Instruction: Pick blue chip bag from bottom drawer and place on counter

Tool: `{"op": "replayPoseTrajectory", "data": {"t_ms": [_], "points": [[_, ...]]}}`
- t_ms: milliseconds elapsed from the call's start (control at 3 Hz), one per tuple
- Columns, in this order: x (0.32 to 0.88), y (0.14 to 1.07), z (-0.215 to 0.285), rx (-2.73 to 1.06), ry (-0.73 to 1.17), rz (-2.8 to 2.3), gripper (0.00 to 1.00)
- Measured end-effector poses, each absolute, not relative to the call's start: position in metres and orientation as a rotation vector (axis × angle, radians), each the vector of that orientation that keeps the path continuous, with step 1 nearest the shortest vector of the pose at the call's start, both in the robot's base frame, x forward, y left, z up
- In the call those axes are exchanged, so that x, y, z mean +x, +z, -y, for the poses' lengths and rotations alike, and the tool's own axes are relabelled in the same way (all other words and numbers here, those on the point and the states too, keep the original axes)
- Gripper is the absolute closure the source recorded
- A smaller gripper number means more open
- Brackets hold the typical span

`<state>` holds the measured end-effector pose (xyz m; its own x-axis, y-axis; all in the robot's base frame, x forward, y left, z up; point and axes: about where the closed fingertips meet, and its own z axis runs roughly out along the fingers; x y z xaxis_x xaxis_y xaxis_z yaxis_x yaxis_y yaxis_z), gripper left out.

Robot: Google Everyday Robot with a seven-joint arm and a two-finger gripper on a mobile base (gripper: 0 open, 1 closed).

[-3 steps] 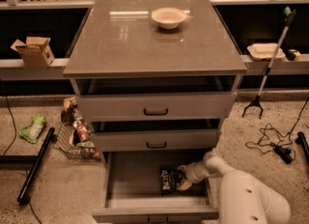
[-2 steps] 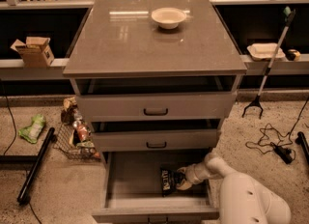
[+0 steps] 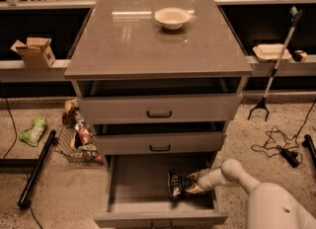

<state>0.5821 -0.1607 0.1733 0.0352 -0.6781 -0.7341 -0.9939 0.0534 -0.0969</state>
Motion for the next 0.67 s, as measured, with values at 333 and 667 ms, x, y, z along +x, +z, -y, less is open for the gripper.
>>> {"op": "replayPoseTrajectory", "data": {"t_ms": [333, 667], "points": [[0.581, 0.175, 0.16, -1.687, 0.648, -1.7, 1.0], [0.568, 0.19, 0.157, -1.682, 0.701, -1.646, 1.0]]}}
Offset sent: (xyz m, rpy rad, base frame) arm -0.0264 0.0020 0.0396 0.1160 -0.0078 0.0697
